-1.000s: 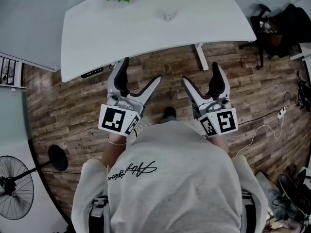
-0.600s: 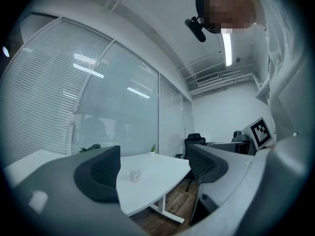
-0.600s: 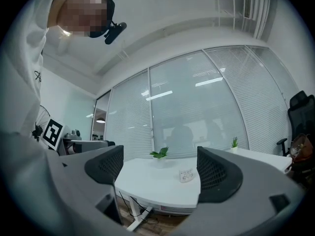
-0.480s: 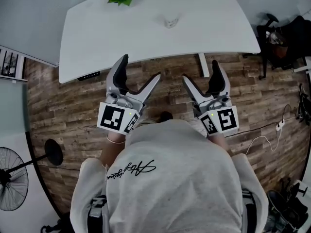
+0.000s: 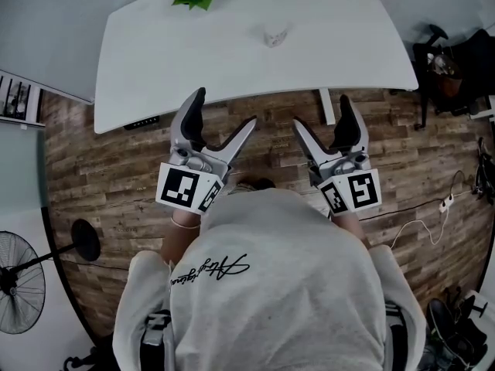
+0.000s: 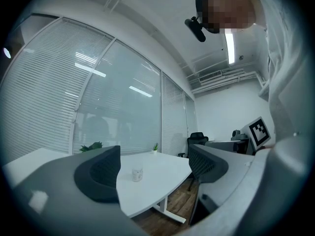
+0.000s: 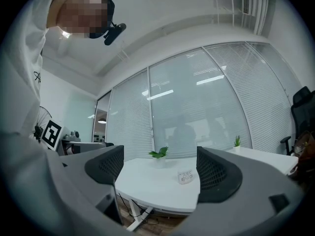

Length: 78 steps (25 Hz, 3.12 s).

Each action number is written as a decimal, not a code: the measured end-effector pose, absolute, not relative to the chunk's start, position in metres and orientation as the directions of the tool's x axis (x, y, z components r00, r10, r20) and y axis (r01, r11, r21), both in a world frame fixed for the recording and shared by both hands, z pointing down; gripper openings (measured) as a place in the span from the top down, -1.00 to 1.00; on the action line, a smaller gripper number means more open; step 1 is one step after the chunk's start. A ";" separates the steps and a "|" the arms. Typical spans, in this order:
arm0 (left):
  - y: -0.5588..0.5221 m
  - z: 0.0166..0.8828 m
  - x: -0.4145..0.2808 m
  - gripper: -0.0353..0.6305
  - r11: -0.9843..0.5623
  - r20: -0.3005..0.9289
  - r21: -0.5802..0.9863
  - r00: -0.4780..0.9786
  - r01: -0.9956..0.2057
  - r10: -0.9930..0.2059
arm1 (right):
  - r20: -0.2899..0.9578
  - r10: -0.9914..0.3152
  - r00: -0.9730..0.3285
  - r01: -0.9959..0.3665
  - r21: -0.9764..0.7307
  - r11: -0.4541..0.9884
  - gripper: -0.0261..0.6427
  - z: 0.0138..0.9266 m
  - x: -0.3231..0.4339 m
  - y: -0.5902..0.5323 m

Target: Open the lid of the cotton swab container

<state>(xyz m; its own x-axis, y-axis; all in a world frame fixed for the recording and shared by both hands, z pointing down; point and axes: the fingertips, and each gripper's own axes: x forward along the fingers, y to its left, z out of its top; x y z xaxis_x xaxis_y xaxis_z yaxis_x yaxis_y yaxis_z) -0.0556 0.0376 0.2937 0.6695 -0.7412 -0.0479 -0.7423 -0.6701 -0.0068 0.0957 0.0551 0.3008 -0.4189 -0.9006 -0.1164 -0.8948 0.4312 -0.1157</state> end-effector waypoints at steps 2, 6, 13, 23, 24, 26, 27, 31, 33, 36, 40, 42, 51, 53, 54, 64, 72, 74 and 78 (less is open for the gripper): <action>0.037 0.295 -0.055 -0.36 -0.670 -0.044 -0.003 0.669 -0.742 -0.742 | -0.111 -0.901 -0.419 -0.895 -0.116 0.430 -0.41 0.302 0.097 0.055; 0.036 0.298 -0.057 -0.36 -0.666 -0.037 0.002 0.665 -0.746 -0.746 | -0.104 -0.901 -0.421 -0.894 -0.120 0.431 -0.40 0.305 0.096 0.053; 0.039 0.300 -0.061 -0.36 -0.645 -0.033 0.006 0.645 -0.764 -0.764 | -0.098 -0.891 -0.443 -0.882 -0.128 0.453 -0.39 0.309 0.093 0.055; 0.041 0.309 -0.070 -0.36 -0.628 -0.009 0.022 0.628 -0.778 -0.778 | -0.080 -0.878 -0.472 -0.867 -0.139 0.479 -0.39 0.319 0.083 0.048; 0.039 0.309 -0.070 -0.36 -0.628 -0.012 0.020 0.628 -0.778 -0.778 | -0.081 -0.878 -0.472 -0.867 -0.139 0.479 -0.39 0.319 0.082 0.046; 0.034 0.309 -0.069 -0.36 -0.631 -0.014 0.017 0.631 -0.776 -0.776 | -0.083 -0.879 -0.469 -0.868 -0.139 0.476 -0.39 0.319 0.082 0.043; 0.031 0.309 -0.068 -0.36 -0.634 -0.015 0.017 0.634 -0.773 -0.773 | -0.083 -0.880 -0.467 -0.870 -0.138 0.474 -0.39 0.318 0.082 0.040; 0.013 0.310 -0.065 -0.36 -0.651 -0.018 0.019 0.651 -0.759 -0.759 | -0.082 -0.886 -0.457 -0.876 -0.131 0.464 -0.39 0.318 0.084 0.026; 0.002 0.310 -0.063 -0.36 -0.660 -0.018 0.023 0.660 -0.751 -0.751 | -0.081 -0.889 -0.450 -0.880 -0.129 0.457 -0.39 0.318 0.086 0.016; -0.016 0.311 -0.057 -0.36 -0.680 -0.011 0.022 0.680 -0.733 -0.733 | -0.079 -0.896 -0.437 -0.887 -0.125 0.444 -0.39 0.316 0.089 -0.001; -0.045 0.310 -0.052 -0.36 -0.702 -0.004 0.018 0.702 -0.712 -0.712 | -0.077 -0.901 -0.426 -0.894 -0.118 0.433 -0.39 0.313 0.090 -0.027; -0.060 0.308 -0.050 -0.36 -0.710 -0.005 0.014 0.710 -0.704 -0.705 | -0.079 -0.904 -0.421 -0.896 -0.118 0.428 -0.39 0.311 0.091 -0.041; -0.117 0.305 -0.049 -0.36 -0.735 -0.006 0.009 0.735 -0.678 -0.678 | -0.093 -0.907 -0.410 -0.901 -0.110 0.419 -0.39 0.305 0.084 -0.099; -0.125 0.306 -0.049 -0.36 -0.742 -0.004 0.009 0.742 -0.670 -0.670 | -0.096 -0.910 -0.403 -0.904 -0.114 0.412 -0.39 0.305 0.083 -0.107; -0.130 0.306 -0.049 -0.36 -0.745 -0.003 0.009 0.745 -0.667 -0.667 | -0.096 -0.912 -0.399 -0.905 -0.116 0.409 -0.39 0.304 0.082 -0.112; -0.173 0.304 -0.042 -0.36 -0.787 0.006 0.015 0.788 -0.616 -0.616 | -0.089 -0.935 -0.344 -0.927 -0.129 0.353 -0.38 0.303 0.088 -0.150; -0.195 0.308 -0.042 -0.36 -0.814 0.016 0.031 0.814 -0.580 -0.580 | -0.089 -0.946 -0.312 -0.939 -0.124 0.322 -0.38 0.303 0.087 -0.170; -0.199 0.311 -0.040 -0.36 -0.821 0.023 0.035 0.822 -0.569 -0.569 | -0.087 -0.949 -0.304 -0.942 -0.123 0.313 -0.38 0.304 0.089 -0.173; -0.199 0.319 -0.030 -0.36 -0.835 0.049 0.026 0.835 -0.550 -0.549 | -0.084 -0.951 -0.298 -0.943 -0.129 0.307 -0.37 0.304 0.096 -0.175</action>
<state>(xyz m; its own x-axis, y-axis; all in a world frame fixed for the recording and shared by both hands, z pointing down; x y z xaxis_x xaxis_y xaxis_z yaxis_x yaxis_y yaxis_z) -0.0300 -0.1991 0.3186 0.8346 -0.5488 0.0485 -0.5503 -0.8346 0.0259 0.0965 -0.1754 0.3042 -0.2984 -0.9507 -0.0842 -0.9428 0.3074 -0.1288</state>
